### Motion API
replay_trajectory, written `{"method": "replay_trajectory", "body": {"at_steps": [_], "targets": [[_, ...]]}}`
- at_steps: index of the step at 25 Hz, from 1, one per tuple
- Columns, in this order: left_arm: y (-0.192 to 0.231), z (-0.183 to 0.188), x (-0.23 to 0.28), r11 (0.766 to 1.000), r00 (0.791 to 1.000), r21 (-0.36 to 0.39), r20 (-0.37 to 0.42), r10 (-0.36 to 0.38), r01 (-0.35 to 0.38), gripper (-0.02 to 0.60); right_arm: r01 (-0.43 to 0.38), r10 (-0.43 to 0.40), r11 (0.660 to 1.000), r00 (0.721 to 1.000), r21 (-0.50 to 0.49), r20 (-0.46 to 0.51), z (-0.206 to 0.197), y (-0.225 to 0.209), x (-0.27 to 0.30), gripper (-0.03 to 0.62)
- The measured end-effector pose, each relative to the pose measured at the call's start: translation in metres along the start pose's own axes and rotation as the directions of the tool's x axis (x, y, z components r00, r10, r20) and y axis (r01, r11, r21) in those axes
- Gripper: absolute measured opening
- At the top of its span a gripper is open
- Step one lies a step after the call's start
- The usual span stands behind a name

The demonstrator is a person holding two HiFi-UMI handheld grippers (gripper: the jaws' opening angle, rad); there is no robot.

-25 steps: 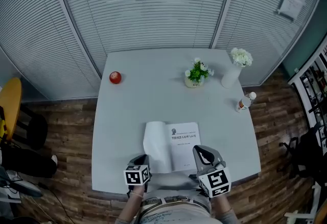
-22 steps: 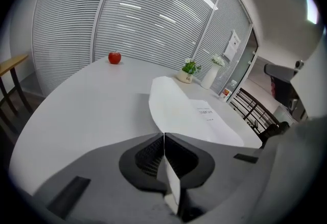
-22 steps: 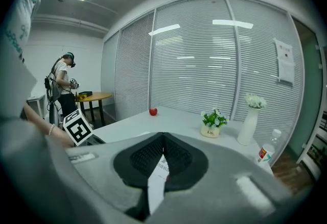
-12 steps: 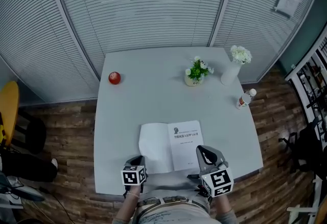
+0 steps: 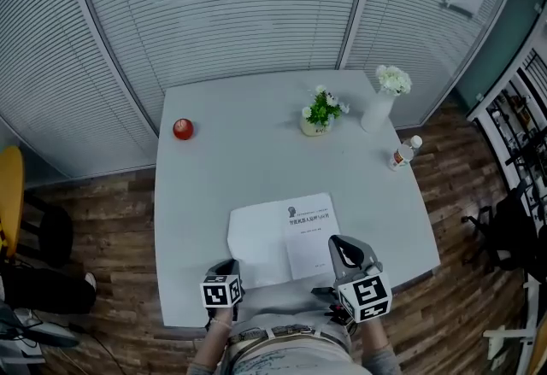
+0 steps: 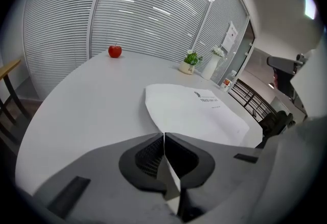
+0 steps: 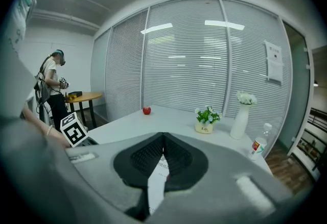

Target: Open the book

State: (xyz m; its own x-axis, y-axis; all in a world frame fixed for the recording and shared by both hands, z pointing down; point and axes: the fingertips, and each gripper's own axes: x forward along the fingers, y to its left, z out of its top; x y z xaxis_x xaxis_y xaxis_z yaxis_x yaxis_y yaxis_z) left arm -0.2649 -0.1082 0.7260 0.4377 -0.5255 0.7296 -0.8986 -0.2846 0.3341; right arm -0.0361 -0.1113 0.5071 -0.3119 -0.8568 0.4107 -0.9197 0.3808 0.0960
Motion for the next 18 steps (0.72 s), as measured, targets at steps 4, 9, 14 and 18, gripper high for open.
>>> {"method": "replay_trajectory", "body": {"at_steps": [4, 9, 14, 18], "targets": [[0.004, -0.003, 0.005, 1.000, 1.000, 0.015, -0.010, -0.007, 0.007, 0.008, 0.007, -0.007, 1.000, 1.000, -0.003, -0.004, -0.001, 0.005, 0.001, 0.003], [0.005, -0.016, 0.009, 0.999, 0.999, 0.027, -0.043, -0.016, 0.017, 0.009, 0.033, -0.033, 0.999, 0.999, 0.003, -0.011, -0.004, 0.002, -0.003, 0.003], [0.005, -0.023, 0.011, 0.999, 0.999, 0.034, -0.051, -0.005, 0.007, 0.009, 0.045, -0.045, 0.999, 0.999, 0.006, -0.019, -0.009, 0.002, -0.008, 0.002], [0.004, -0.023, 0.011, 0.998, 0.999, 0.057, -0.045, 0.004, -0.002, 0.009, 0.046, -0.046, 0.999, 0.999, 0.012, -0.017, -0.013, 0.001, -0.012, 0.003]]}}
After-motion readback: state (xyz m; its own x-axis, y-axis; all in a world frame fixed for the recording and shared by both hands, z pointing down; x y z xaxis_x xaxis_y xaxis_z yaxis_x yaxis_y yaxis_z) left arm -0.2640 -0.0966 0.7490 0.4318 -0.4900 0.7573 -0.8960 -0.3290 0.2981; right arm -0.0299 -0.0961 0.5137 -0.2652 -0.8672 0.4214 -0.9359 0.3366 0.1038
